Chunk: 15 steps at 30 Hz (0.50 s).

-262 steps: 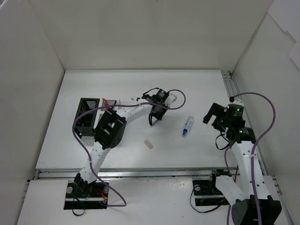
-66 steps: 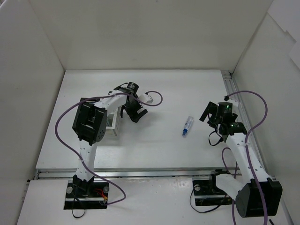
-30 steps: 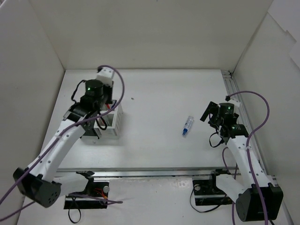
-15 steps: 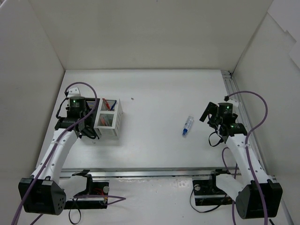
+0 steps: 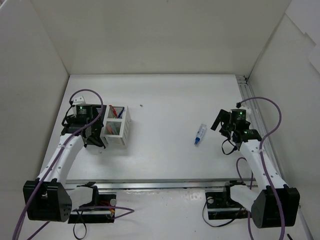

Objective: Sort the stationery into containers
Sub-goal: Place the stationery in the storage box, then pick up the stationery from the center of the board.

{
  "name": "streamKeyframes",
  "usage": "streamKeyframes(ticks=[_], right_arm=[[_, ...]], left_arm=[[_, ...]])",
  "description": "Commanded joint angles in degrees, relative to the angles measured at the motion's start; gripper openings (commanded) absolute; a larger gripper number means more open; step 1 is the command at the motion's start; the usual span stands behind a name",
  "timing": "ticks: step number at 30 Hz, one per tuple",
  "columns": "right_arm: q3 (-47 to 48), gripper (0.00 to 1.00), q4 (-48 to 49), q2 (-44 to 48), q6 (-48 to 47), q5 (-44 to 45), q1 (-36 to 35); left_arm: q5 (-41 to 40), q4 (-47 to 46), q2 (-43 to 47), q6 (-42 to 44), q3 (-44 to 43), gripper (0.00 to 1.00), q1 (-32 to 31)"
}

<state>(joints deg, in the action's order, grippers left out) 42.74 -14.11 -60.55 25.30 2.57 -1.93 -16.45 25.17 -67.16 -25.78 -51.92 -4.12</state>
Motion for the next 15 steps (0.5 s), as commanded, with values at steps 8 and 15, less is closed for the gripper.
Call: streamKeyframes(ticks=[8,15], right_arm=[[5.67,0.98,3.56,-9.65,-5.69,-1.25,-7.2],[11.39,0.98,2.86,-21.26,0.79,2.44,-10.37]], left_arm=[[9.4,-4.33,8.7,6.87,-1.08,1.0,-2.55],[12.75,-7.32,10.82,11.72,-0.73,1.0,-10.29]])
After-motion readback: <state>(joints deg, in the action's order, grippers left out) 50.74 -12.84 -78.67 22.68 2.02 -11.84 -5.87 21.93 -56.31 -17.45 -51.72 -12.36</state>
